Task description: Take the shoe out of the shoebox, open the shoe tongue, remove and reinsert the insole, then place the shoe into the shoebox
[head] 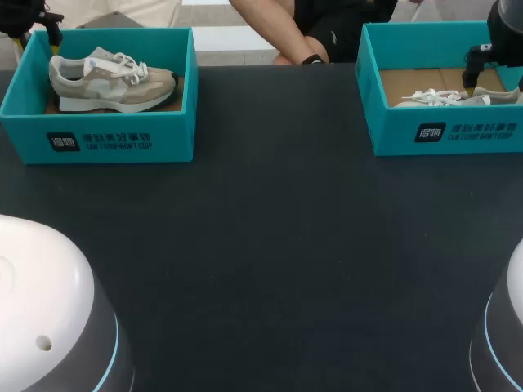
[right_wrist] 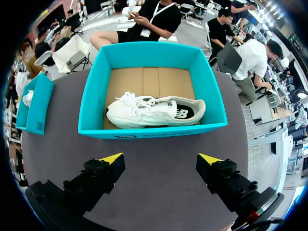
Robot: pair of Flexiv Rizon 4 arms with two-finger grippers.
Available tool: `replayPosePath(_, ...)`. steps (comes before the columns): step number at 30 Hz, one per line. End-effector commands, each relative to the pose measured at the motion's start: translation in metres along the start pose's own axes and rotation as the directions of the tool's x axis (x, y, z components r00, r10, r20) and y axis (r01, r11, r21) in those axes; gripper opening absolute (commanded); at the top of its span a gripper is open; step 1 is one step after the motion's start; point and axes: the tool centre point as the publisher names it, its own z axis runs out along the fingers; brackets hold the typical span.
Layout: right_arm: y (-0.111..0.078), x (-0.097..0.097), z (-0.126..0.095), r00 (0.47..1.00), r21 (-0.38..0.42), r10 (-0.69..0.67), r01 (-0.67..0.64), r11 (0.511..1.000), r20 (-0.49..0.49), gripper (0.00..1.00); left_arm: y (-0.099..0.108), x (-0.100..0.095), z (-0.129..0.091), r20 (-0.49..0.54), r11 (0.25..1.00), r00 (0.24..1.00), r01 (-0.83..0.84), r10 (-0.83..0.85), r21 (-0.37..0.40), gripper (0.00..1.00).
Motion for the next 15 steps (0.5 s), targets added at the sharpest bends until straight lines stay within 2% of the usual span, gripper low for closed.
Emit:
replayPosePath(1, -0.001, 0.000, 0.000, 1.000, -0.002, 0.001, -0.001, 1.000, 0.000, 1.00, 0.012, 0.000, 0.014, 0.016, 1.000, 1.000, -0.005, 0.005, 0.000, 0.52)
replayPosePath(3, -0.001, 0.000, 0.000, 1.000, -0.002, 0.001, -0.001, 1.000, 0.000, 1.00, 0.015, 0.000, 0.020, 0.031, 1.000, 1.000, -0.004, 0.004, 0.000, 0.53)
replayPosePath(5, -0.001, 0.000, 0.000, 1.000, -0.002, 0.001, -0.001, 1.000, 0.000, 1.00, 0.018, 0.000, 0.028, 0.027, 1.000, 1.000, -0.006, 0.007, -0.019, 0.61)
replayPosePath(8, -0.001, 0.000, 0.000, 1.000, -0.002, 0.001, -0.001, 1.000, 0.000, 1.00, 0.023, -0.003, 0.037, 0.012, 1.000, 1.000, -0.019, 0.019, -0.025, 0.57)
replayPosePath(10, -0.001, 0.000, 0.000, 1.000, -0.002, 0.001, -0.001, 1.000, 0.000, 1.00, 0.026, -0.005, 0.041, 0.015, 0.999, 1.000, -0.021, 0.021, -0.027, 0.59)
replayPosePath(15, -0.001, 0.000, 0.000, 1.000, -0.002, 0.001, -0.001, 1.000, 0.000, 1.00, 0.030, -0.009, 0.051, 0.044, 0.999, 0.999, -0.020, 0.021, -0.026, 0.52)
